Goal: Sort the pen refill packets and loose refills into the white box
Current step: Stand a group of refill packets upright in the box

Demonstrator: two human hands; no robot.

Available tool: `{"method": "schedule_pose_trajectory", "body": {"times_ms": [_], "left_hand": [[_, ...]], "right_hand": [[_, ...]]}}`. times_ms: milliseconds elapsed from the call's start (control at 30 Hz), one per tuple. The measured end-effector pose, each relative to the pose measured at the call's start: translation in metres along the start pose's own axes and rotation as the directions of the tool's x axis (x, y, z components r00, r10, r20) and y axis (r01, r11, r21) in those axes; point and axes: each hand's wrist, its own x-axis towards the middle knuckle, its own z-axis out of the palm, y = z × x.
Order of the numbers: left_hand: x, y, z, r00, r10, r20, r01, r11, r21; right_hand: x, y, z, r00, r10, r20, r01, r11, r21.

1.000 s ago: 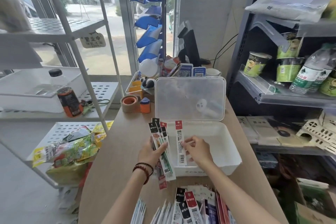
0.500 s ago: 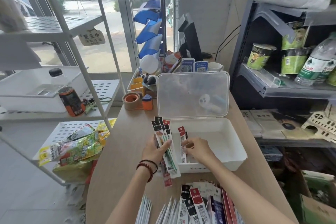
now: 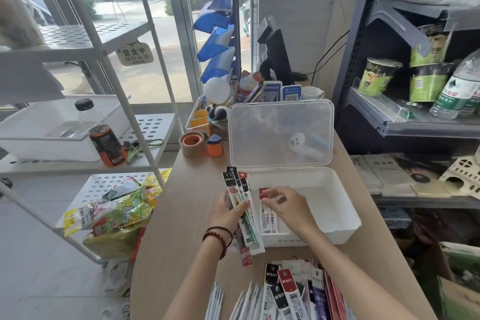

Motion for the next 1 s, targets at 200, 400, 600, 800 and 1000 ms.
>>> {"method": "schedule_pose_trajectory", "body": {"times_ms": [200,400,600,800,1000], "left_hand": [[-0.007,-0.001,0.003,0.996,-0.019,-0.086,0.015,0.999,-0.048],[-0.008,0.002,0.003,0.991,-0.03,-0.132,0.021,0.998,-0.067],[-0.009,-0.001,0.003,0.985,-0.06,-0.16,0.044,0.994,-0.101],[-0.006,-0.001,0.005,0.984,-0.04,-0.173,0.039,0.999,-0.005],[-0.008,0.007,0.005,0.992,-0.033,-0.125,0.032,0.999,-0.009]], "right_hand": [[-0.015,-0.015,-0.009,0.984,-0.148,0.097,0.135,0.982,0.13],[-0.013,-0.012,-0.007,0.97,-0.178,0.165,0.157,0.978,0.135],[-0.013,-0.011,-0.006,0.972,-0.148,0.182,0.122,0.981,0.15],[-0.012,-0.01,-0.007,0.975,-0.12,0.185,0.085,0.978,0.189],[-0.01,-0.013,-0.008,0.979,-0.083,0.184,0.029,0.959,0.283]]}}
